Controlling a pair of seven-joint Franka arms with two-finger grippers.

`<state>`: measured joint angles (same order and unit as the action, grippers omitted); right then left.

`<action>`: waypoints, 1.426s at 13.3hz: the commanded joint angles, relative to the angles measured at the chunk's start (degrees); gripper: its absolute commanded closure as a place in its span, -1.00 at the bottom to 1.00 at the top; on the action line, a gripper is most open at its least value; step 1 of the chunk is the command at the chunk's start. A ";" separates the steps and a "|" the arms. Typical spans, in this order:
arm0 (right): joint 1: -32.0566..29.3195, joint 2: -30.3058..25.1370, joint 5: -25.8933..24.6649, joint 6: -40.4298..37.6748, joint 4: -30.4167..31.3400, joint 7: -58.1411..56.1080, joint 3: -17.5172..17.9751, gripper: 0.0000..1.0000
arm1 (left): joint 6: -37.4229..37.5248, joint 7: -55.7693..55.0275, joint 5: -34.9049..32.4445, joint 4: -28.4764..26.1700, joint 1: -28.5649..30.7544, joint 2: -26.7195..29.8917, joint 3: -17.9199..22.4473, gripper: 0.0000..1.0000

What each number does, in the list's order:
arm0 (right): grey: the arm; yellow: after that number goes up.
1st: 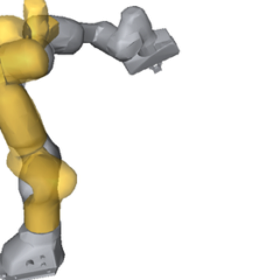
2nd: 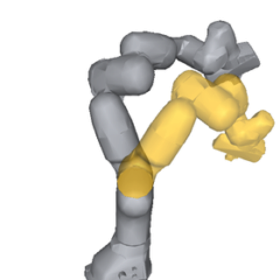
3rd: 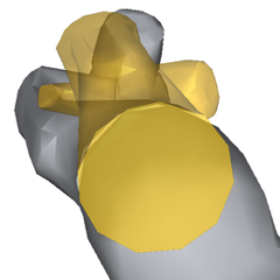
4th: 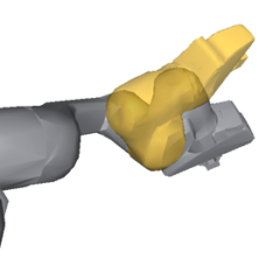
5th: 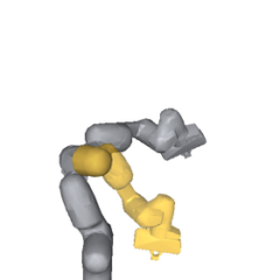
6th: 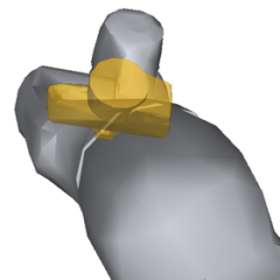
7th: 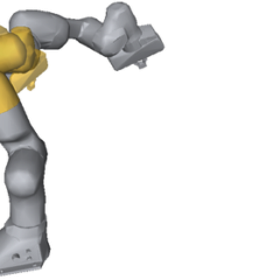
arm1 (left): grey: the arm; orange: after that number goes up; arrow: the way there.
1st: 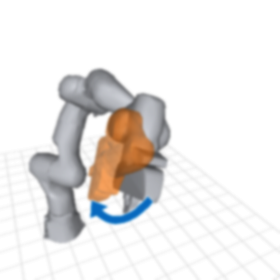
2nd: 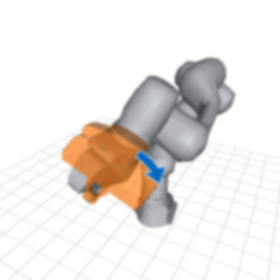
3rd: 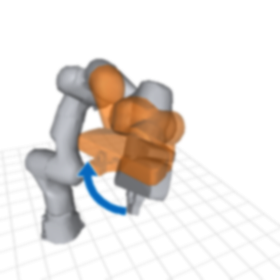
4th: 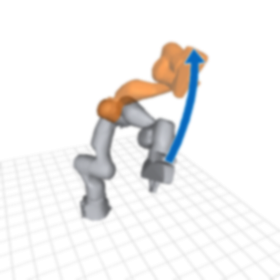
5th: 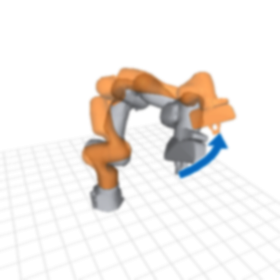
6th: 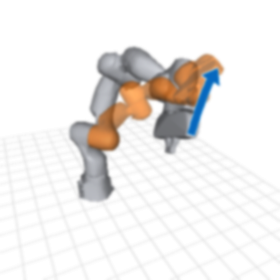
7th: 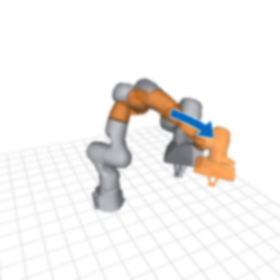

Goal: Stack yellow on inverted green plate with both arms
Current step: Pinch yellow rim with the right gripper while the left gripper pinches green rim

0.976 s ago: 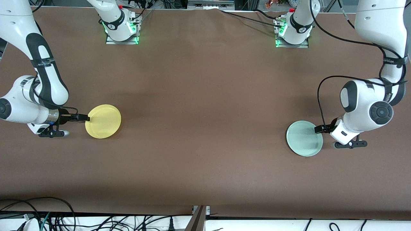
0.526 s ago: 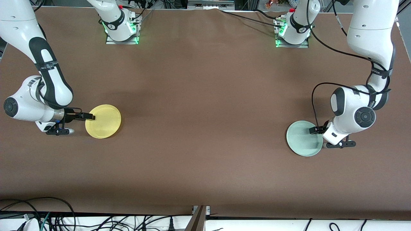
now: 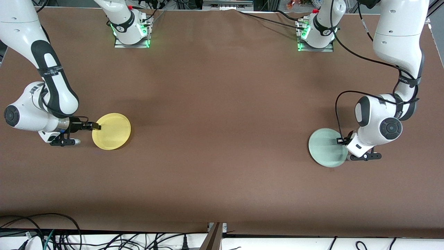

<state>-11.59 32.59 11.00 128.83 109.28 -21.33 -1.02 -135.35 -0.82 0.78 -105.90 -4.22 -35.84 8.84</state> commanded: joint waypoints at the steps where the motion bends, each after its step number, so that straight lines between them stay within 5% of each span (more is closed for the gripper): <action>1: -1.07 0.10 1.22 -0.15 0.23 -4.42 0.41 0.64 | 0.26 0.73 -1.22 0.78 -0.35 0.06 -0.05 1.00; 4: -1.06 0.10 1.22 -1.20 -0.12 -4.95 0.41 1.00 | 4.09 3.72 -1.49 3.66 -0.70 1.64 -0.23 1.00; 10: -0.89 -0.07 1.31 -2.79 -0.83 -4.86 0.50 1.00 | 22.74 -0.12 -1.66 17.99 -7.72 2.26 -0.14 1.00; 14: -0.98 -0.16 1.83 -7.08 -4.15 -4.60 0.59 1.00 | 34.95 -18.13 -17.53 25.82 -20.36 2.17 -0.23 1.00; 19: -0.80 -0.16 3.42 -10.78 -7.24 -4.95 0.50 1.00 | 44.19 -31.67 -22.91 28.72 -32.06 1.73 -0.05 1.00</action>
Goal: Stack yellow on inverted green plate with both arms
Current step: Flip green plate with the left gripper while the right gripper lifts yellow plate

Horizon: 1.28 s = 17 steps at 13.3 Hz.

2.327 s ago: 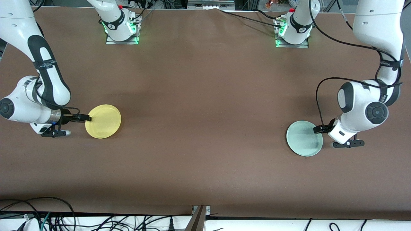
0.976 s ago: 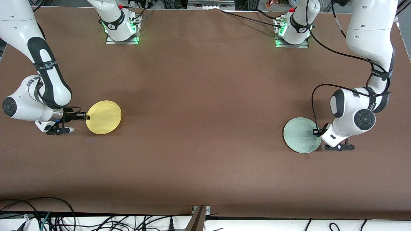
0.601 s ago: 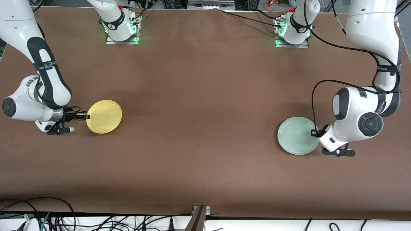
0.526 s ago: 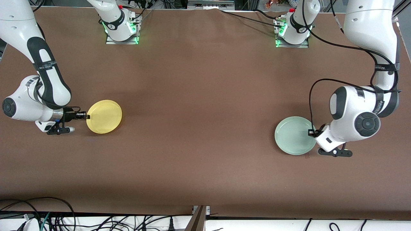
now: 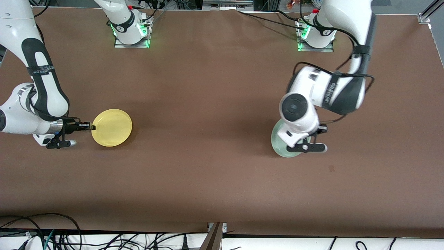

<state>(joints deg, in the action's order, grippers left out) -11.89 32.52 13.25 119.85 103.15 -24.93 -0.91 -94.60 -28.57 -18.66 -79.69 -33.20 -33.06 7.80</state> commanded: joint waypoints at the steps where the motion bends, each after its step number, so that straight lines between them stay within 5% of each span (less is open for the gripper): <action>1: -0.50 -0.18 1.17 -2.86 -2.07 -1.35 0.38 1.00 | 4.67 -6.38 -6.19 2.70 -5.79 -1.13 0.99 1.00; 11: -0.50 -1.05 0.46 -14.46 -13.41 -3.90 0.03 1.00 | 10.22 -22.93 -24.47 5.24 -30.06 -7.18 1.17 1.00; 17: -0.76 -2.20 0.11 -22.97 -20.26 -4.25 -0.24 1.00 | 10.75 -23.11 -44.16 8.77 -37.37 -17.29 1.34 1.00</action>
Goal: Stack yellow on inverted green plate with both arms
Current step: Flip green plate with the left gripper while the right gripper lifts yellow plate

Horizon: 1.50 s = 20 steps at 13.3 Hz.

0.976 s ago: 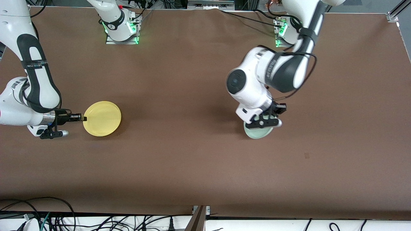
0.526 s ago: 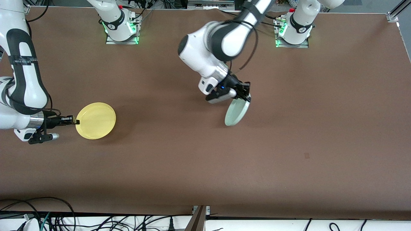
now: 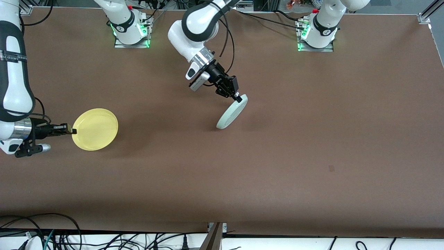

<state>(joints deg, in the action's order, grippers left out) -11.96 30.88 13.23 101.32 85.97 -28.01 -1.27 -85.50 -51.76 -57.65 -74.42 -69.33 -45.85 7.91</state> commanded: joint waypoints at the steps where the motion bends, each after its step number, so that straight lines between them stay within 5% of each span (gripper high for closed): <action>1: -0.95 -0.55 0.22 -6.55 -4.22 -1.17 0.13 1.00 | 1.65 -0.53 -7.19 3.67 -1.42 -5.64 1.23 1.00; 9: -2.45 -3.00 0.31 -20.88 -14.93 -1.61 -0.04 1.00 | 3.41 -1.77 -12.22 6.83 -2.04 -12.94 1.50 1.00; 16: -1.75 -3.63 -0.75 -23.62 -19.34 -1.17 0.22 1.00 | 3.32 -3.26 -13.19 6.40 -4.94 -14.71 1.15 1.00; 20: -1.31 -3.63 -0.66 -23.62 -19.34 -0.91 0.13 1.00 | 3.32 -4.66 -12.66 6.13 -6.52 -14.89 0.80 0.64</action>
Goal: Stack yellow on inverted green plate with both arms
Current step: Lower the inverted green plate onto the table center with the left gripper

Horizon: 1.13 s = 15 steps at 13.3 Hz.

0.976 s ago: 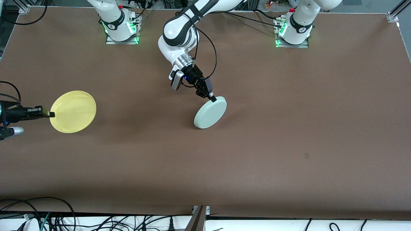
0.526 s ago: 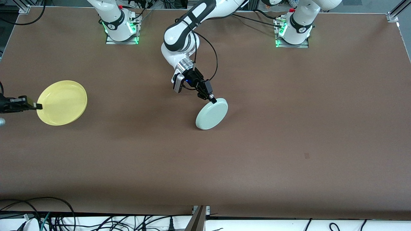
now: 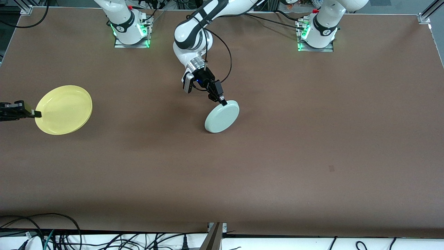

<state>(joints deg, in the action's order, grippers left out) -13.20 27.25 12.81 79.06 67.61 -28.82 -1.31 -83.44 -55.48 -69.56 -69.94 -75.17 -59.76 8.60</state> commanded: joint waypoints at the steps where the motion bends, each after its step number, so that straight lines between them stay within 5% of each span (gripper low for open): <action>1: -0.16 0.00 -0.24 -1.36 -0.99 -0.18 0.16 1.00 | 1.26 -1.73 -0.15 1.65 -1.03 -0.97 0.11 0.58; 3: -0.25 0.00 -0.07 -1.36 -0.99 -0.19 0.16 1.00 | 1.17 -3.31 2.65 1.65 -1.30 -0.97 0.11 0.33; 5: -0.60 0.08 -0.24 -1.36 -0.99 -0.62 -0.01 1.00 | 0.65 -5.59 5.47 1.74 -1.47 -0.97 0.02 -0.13; 13: -0.69 0.26 0.02 -1.36 -0.91 -0.89 -0.01 1.00 | -4.35 -14.38 16.10 2.36 -1.21 -0.09 -4.73 -0.35; 14: -0.69 0.26 0.02 -1.36 -0.91 -0.89 -0.01 1.00 | -6.37 -15.27 17.77 2.36 -1.03 -0.09 -4.73 -0.57; 15: -0.60 0.26 0.02 -1.27 -0.91 -0.97 -0.01 1.00 | -8.65 -15.27 19.70 2.36 -0.95 -0.09 -4.73 -1.00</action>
<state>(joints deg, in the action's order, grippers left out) -13.50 27.41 12.81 78.99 67.61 -28.85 -1.53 -89.36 -69.54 -53.12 -68.57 -76.72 -59.92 4.20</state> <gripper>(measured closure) 0.978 0.322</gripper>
